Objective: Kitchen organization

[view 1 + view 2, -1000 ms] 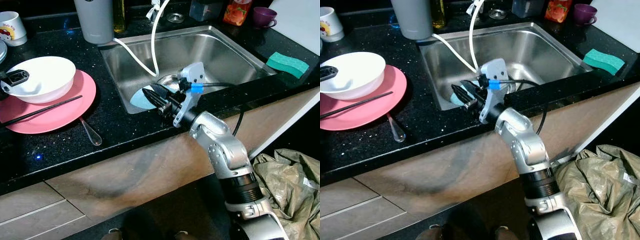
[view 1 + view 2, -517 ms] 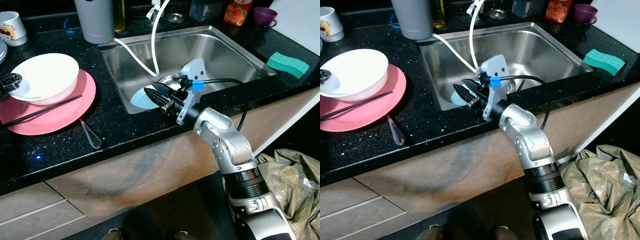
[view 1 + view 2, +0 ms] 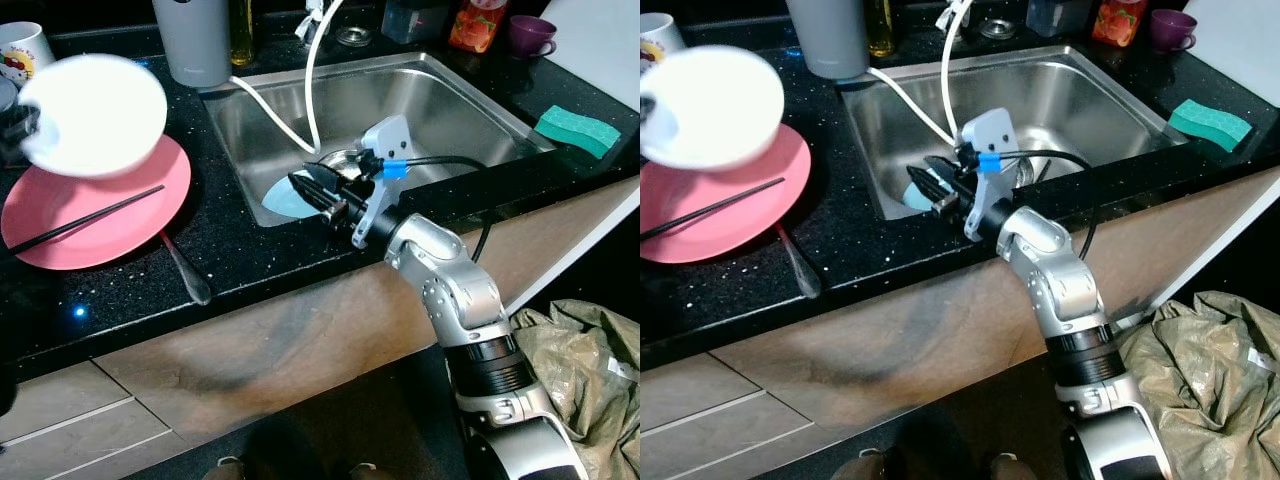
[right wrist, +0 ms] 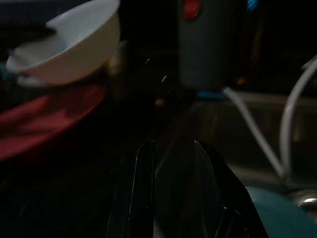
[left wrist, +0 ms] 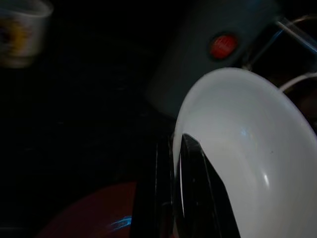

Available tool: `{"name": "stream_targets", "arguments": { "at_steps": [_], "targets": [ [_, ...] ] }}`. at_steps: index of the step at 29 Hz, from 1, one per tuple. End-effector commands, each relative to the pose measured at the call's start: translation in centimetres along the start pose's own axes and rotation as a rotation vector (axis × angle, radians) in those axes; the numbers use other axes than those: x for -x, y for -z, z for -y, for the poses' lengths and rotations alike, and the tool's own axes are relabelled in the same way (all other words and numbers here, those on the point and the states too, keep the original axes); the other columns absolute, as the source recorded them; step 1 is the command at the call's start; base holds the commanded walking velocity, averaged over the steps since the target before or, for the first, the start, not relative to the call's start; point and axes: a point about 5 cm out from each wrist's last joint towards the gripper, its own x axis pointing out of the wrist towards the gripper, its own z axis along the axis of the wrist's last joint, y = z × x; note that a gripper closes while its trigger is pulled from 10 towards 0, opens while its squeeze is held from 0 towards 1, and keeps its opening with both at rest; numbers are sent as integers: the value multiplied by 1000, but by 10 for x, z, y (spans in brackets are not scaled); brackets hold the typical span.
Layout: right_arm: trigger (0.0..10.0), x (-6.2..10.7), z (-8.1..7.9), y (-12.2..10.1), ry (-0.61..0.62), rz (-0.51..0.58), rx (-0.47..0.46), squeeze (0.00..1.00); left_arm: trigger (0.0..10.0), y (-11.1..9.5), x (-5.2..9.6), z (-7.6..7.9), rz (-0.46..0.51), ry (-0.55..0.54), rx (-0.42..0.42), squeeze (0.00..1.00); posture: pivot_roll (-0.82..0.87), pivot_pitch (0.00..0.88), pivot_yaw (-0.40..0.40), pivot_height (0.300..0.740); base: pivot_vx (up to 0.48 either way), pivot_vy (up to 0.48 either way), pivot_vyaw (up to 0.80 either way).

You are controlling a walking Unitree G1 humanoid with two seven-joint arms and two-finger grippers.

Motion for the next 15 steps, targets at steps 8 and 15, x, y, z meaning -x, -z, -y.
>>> {"name": "stream_targets", "arguments": {
  "at_steps": [8, 15],
  "targets": [
    [10000, -7, 17, -21, 189, 157, -113, 0, 0, 18, -21, 50, 82, 177, -92, 0, 51, 147, -22, 740, 0, 0, 0],
    [10000, -8, 23, -24, 281, 194, -239, 1000, 0, 36, -28, 74, 108, 160, -289, 0, 49, 146, -20, 740, 0, 0, 0]
  ]
}}
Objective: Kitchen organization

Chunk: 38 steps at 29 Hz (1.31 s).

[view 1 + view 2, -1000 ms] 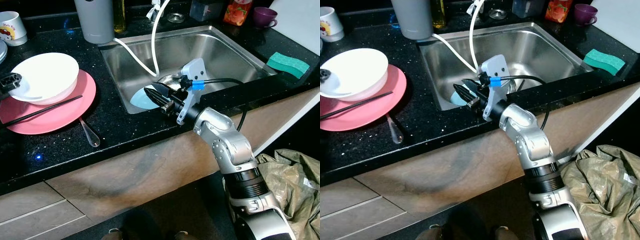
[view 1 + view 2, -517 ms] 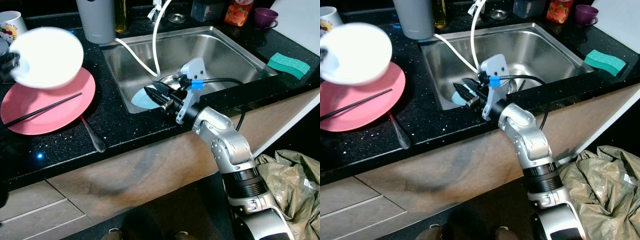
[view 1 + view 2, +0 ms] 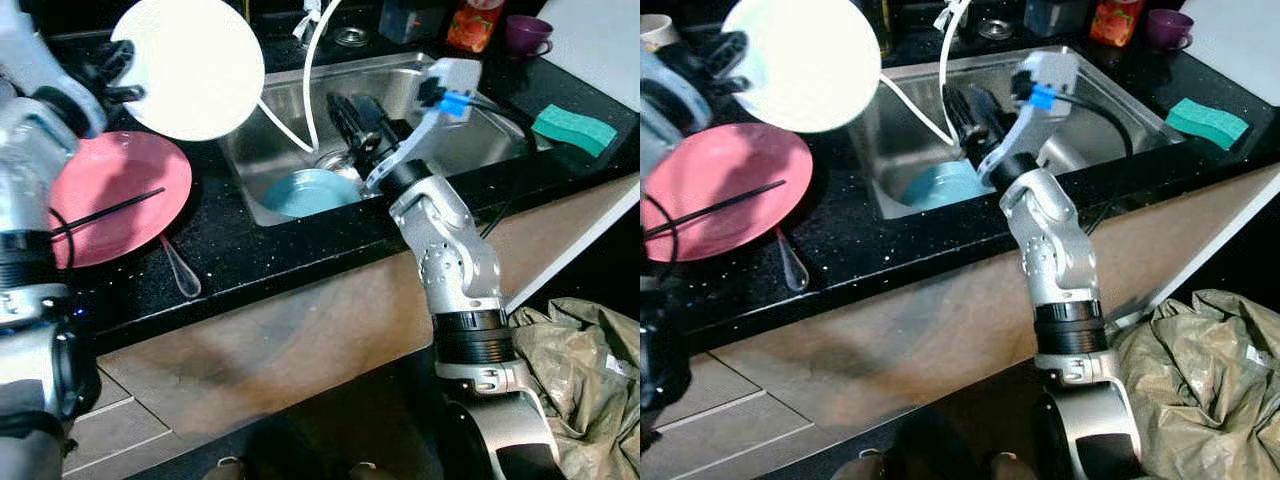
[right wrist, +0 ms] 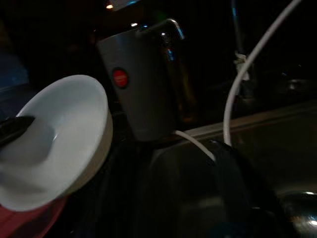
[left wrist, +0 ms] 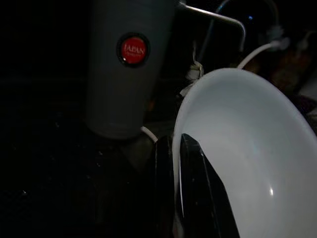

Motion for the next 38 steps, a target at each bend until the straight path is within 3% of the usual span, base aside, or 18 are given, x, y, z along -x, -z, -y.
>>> {"name": "stream_targets", "arguments": {
  "at_steps": [1, 2, 5, 14, 15, 16, 17, 24, 32, 38],
  "targets": [
    [10000, 0, 1, 0, 14, -4, -36, 1000, 0, -4, -1, 6, 51, -9, -51, 0, 48, 145, -21, 740, 0, 0, 0],
    [10000, -1, -4, -4, -1, 16, -73, 1000, 0, -12, -2, 22, 143, 35, -66, 0, 49, 145, -19, 740, 0, 0, 0],
    [10000, -3, -8, -8, -15, 35, -102, 1000, 0, -15, -2, 32, 190, 74, -62, 0, 48, 144, -18, 740, 0, 0, 0],
    [10000, -9, -22, -15, -69, 38, -139, 1000, 0, -17, -1, 41, 253, 74, -51, 0, 48, 154, -20, 740, 0, 0, 0],
    [10000, -10, -24, -15, -73, 33, -158, 192, 0, -17, 0, 43, 256, 82, -58, 0, 50, 156, -22, 740, 0, 0, 0],
    [10000, -11, -26, -15, -75, 30, -171, 192, 0, -16, 0, 44, 258, 87, -62, 0, 50, 156, -22, 740, 0, 0, 0],
    [10000, -11, -27, -16, -78, 26, -179, 0, 0, -15, 1, 45, 257, 92, -63, 0, 50, 158, -22, 740, 0, 0, 0],
    [10000, -14, -29, -17, -83, 27, -188, 0, 0, -14, 5, 60, 262, 174, -63, 0, 51, 160, -24, 740, 0, 0, 0],
    [10000, -16, -30, -19, -83, 33, -198, 0, 0, -13, 6, 64, 257, 208, -70, 0, 51, 162, -26, 740, 0, 0, 0],
    [10000, -18, -30, -16, -77, 1, -164, 0, 0, -13, 9, 71, 266, 256, 1, 0, 48, 165, -29, 740, 0, 0, 0]
  ]
}}
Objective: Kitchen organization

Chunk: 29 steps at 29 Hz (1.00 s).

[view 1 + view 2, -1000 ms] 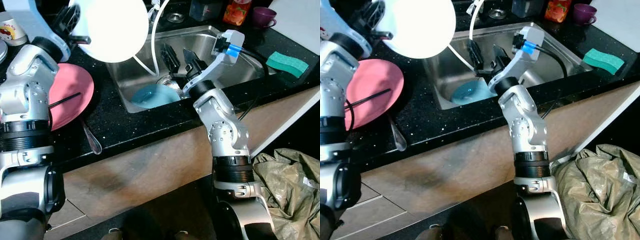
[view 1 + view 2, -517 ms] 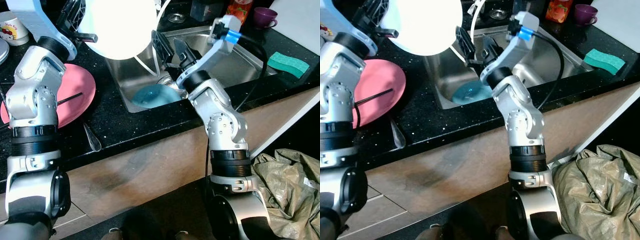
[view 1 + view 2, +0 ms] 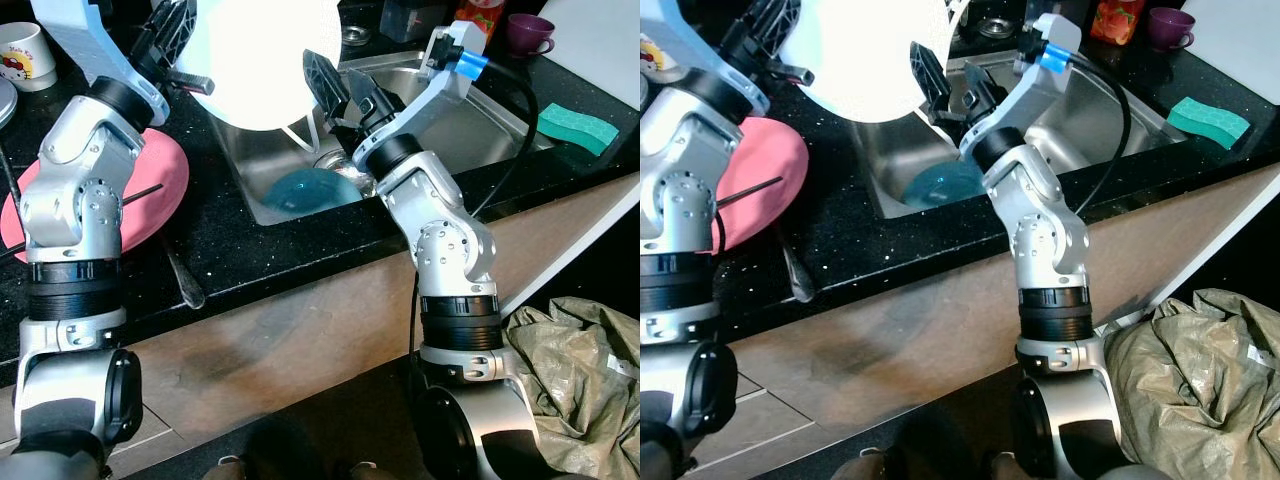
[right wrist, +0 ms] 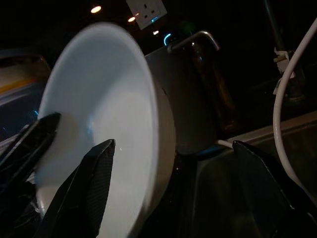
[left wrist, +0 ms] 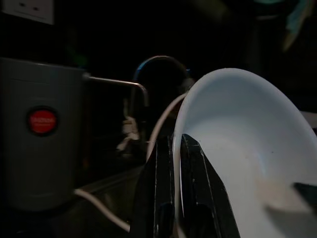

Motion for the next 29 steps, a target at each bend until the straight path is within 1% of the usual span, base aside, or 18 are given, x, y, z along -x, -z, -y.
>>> {"name": "stream_targets", "arguments": {
  "at_steps": [1, 2, 3, 10, 17, 18, 19, 20, 21, 27, 28, 29],
  "targets": [
    [4314, -2, 0, 0, 6, -16, 12, 0, 0, -3, 2, 2, 9, 15, 11, 0, 48, 165, -29, 740, 0, 0, 0],
    [4314, -2, 0, 1, 7, -16, 12, 0, 0, -3, 2, 2, 11, 14, 13, 0, 48, 165, -29, 740, 0, 0, 0],
    [0, -2, 0, 1, 7, -16, 11, 0, 0, -3, 2, 2, 12, 14, 16, 0, 48, 165, -29, 740, 0, 0, 0],
    [0, -2, 0, 0, 10, -14, 5, 0, 0, -5, 2, 2, 14, 21, 5, 0, 50, 164, -29, 740, 0, 0, 0],
    [0, -3, 2, -2, 24, -1, 12, 0, 0, -2, 3, 3, -8, 33, -22, 0, 50, 166, -31, 740, 0, 0, 0],
    [0, -4, 4, -3, 34, 6, 14, 0, 1059, -1, 3, 5, -17, 44, -42, 129, 51, 166, -29, 740, 0, 0, 0],
    [0, -4, 4, -3, 34, 6, 14, 0, 1059, -1, 3, 5, -17, 44, -42, 129, 51, 166, -29, 740, 0, 0, 0],
    [0, -5, 4, -4, 37, 8, 14, 0, 4235, -1, 3, 5, -24, 46, -49, 325, 51, 166, -29, 740, 0, 0, 0],
    [0, -5, 5, -4, 40, 9, 14, 0, 10000, 0, 3, 5, -27, 44, -64, 996, 51, 167, -29, 740, 0, 0, 0],
    [0, -5, 7, -5, 58, 14, 15, 0, 10000, 0, 2, 3, -28, 24, -74, 1000, 49, 168, -29, 740, 0, 0, 0],
    [0, -5, 8, -5, 69, 16, 16, 0, 10000, 0, 2, 0, -30, 2, -88, 1000, 48, 169, -29, 740, 0, 0, 0],
    [0, -5, 8, -5, 69, 16, 16, 0, 10000, 0, 2, 0, -30, 2, -88, 1000, 48, 169, -29, 740, 0, 0, 0]
  ]
}}
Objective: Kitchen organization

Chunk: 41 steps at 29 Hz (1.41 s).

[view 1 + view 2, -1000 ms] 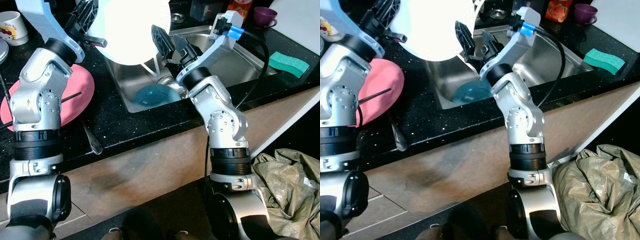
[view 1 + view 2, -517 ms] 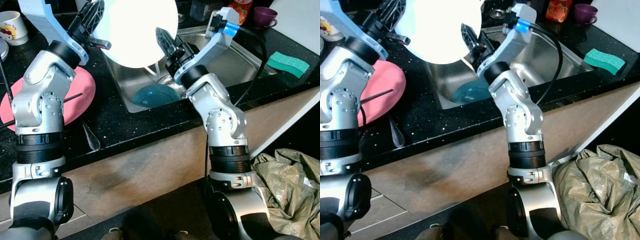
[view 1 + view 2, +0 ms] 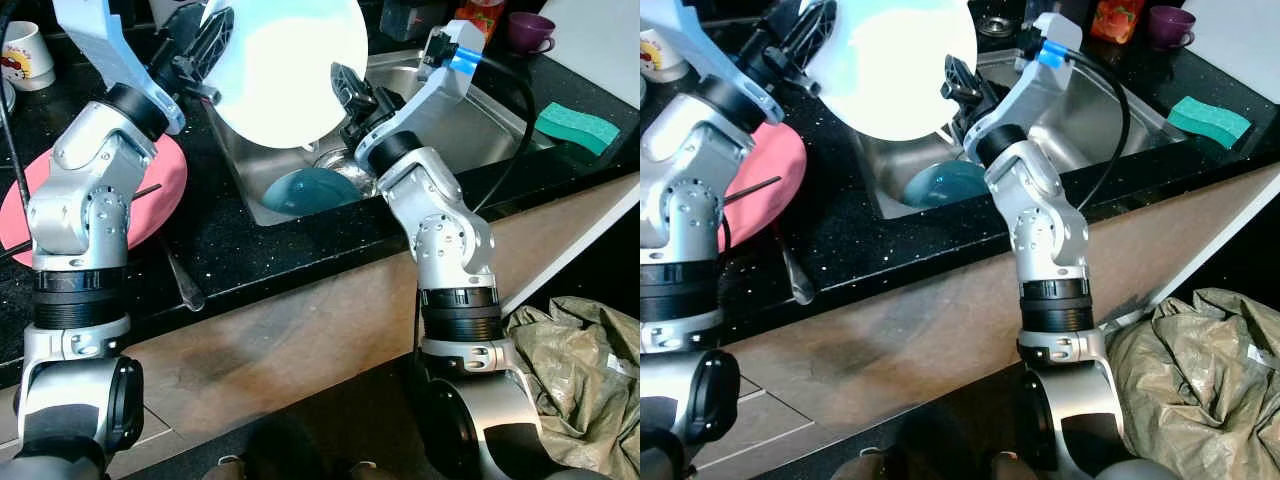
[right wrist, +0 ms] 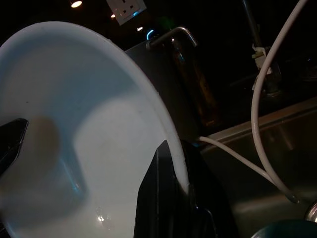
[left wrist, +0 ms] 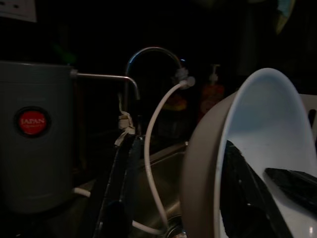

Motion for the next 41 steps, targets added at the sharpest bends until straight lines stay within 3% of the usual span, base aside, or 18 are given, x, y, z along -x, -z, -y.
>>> {"name": "stream_targets", "arguments": {
  "at_steps": [1, 2, 4, 5, 8, 9, 15, 18, 20, 21, 23, 26, 32, 33, 35, 36, 37, 41],
  "targets": [
    [0, -2, 2, -7, 17, 33, 3, 0, 10000, 0, 1, -8, -11, -47, -40, 408, 50, 171, -28, 740, 0, 0, 0],
    [0, -2, 6, -10, 40, 45, 7, 0, 10000, 0, 1, -12, -23, -72, -54, 0, 50, 171, -28, 740, 0, 0, 0],
    [0, -3, 11, -13, 73, 63, 14, 0, 10000, 1, 2, -16, -33, -96, -68, 0, 50, 171, -28, 740, 0, 0, 0],
    [0, -2, 28, -23, 164, 114, 35, 0, 10000, -1, 3, -28, -45, -173, -130, 0, 49, 176, -31, 740, 0, 0, 0],
    [0, -2, 33, -28, 184, 134, 53, 0, 10000, -3, 4, -34, -42, -213, -144, 0, 49, 176, -31, 740, 0, 0, 0],
    [0, -2, 46, -38, 242, 172, 85, 0, 10000, -6, 6, -46, -44, -283, -211, 0, 49, 178, -28, 740, 0, 0, 0],
    [0, 6, 79, -55, 441, 213, 217, 0, 10000, -9, 6, -51, -38, -289, -254, 0, 51, 177, -29, 740, 0, 0, 0],
    [0, 7, 85, -53, 476, 159, 478, 0, 10000, -2, -2, -40, -86, -179, -231, 0, 53, 167, -35, 740, 0, 0, 0],
    [0, 7, 85, -53, 476, 159, 478, 0, 10000, -2, -2, -40, -86, -179, -231, 0, 53, 167, -35, 740, 0, 0, 0],
    [0, 7, 85, -50, 469, 136, 539, 0, 10000, 2, -4, -34, -112, -129, -224, 0, 53, 167, -35, 740, 0, 0, 0],
    [0, 2, 78, -32, 399, 62, 690, 0, 10000, 19, -10, -4, -185, 74, -196, 0, 53, 155, -31, 740, 0, 0, 0],
    [0, -2, 72, -17, 351, 13, 812, 0, 10000, 34, -11, 17, -268, 211, -177, 0, 52, 153, -30, 740, 0, 0, 0],
    [0, -7, 65, 12, 277, -48, 893, 0, 10000, 51, -8, 32, -408, 399, -220, 0, 44, 149, -18, 740, 0, 0, 0],
    [1216, -7, 64, 21, 257, -65, 913, 0, 10000, 55, -6, 32, -444, 409, -227, 0, 44, 149, -18, 740, 0, 0, 0],
    [1216, -7, 64, 23, 252, -68, 920, 0, 10000, 55, -6, 31, -454, 410, -230, 0, 44, 149, -18, 740, 0, 0, 0],
    [8157, -7, 63, 26, 237, -77, 934, 0, 10000, 56, -6, 30, -462, 404, -238, 0, 45, 152, -17, 740, 0, 0, 0],
    [10000, -8, 61, 30, 222, -83, 951, 0, 10000, 57, -5, 28, -476, 391, -242, 0, 45, 152, -19, 740, 0, 0, 0],
    [10000, -8, 61, 34, 205, -95, 955, 0, 10000, 60, -1, 24, -525, 383, -250, 0, 46, 156, -22, 740, 0, 0, 0]
  ]
}}
